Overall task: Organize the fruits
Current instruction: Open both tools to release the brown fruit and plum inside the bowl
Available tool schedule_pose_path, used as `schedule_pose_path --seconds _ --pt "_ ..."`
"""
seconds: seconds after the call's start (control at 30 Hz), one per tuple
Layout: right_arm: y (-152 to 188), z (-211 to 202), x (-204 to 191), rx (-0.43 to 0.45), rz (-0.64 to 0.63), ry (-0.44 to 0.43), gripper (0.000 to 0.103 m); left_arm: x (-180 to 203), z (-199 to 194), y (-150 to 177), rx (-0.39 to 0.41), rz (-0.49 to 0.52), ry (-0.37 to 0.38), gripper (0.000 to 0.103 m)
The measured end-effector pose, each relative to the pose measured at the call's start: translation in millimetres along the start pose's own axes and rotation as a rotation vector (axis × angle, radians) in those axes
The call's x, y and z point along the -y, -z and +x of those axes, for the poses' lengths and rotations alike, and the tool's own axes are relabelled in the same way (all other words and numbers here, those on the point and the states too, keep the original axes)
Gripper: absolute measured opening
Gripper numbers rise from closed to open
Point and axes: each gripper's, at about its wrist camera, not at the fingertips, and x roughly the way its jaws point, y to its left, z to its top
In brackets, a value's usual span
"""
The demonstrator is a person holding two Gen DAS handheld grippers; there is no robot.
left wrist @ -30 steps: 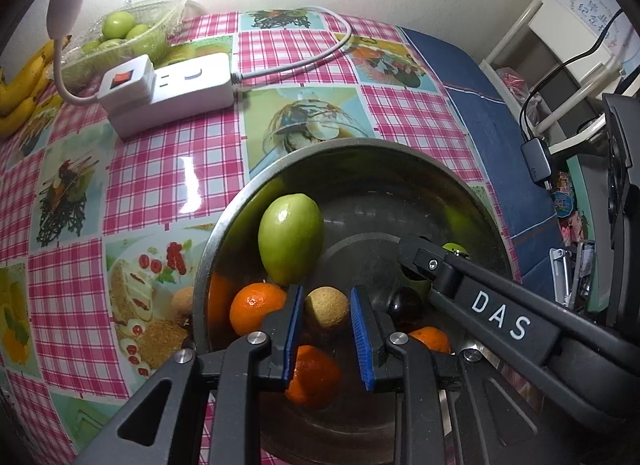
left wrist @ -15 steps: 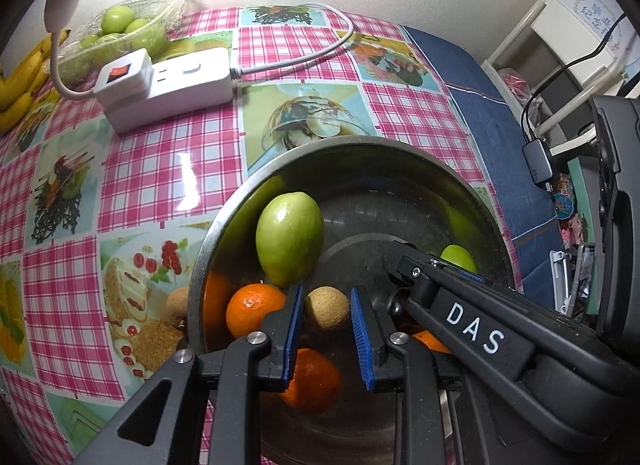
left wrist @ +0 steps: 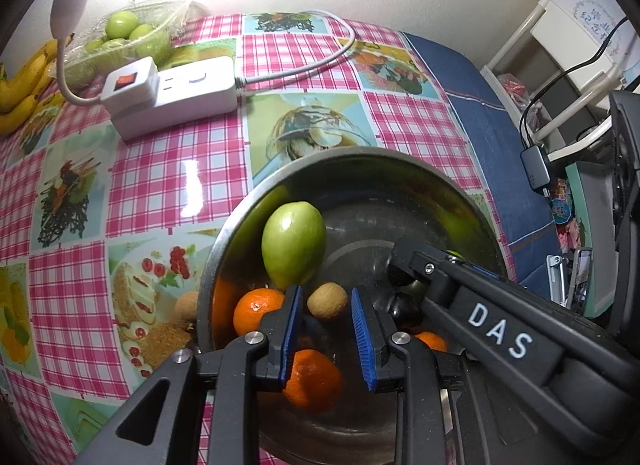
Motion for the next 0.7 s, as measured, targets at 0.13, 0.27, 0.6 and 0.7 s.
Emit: schedule_pose_path --seconds 0.13,0.27,0.6,0.7 --pt "-0.3 -8.9 -1.6 0.019 -0.008 0.000 0.030 -3.2 -8.5 -1.6 0.014 -0.009 0.000 0.029" --pt "-0.3 -14.8 -2.2 0.030 -0.015 0.005 0.030 -12.1 -14.9 -5.2 0.018 -0.036 -0.015 0.029" --pt "2.8 -10.2 -6.3 0.010 -0.035 0.021 0.030 -55.7 -25.9 -10.0 0.032 -0.159 -0.078 0.029" --pt "5.0 -7.8 -10.8 -0.001 -0.054 0.029 0.030 -69.9 -28.8 -10.0 0.036 -0.197 -0.105 0.029"
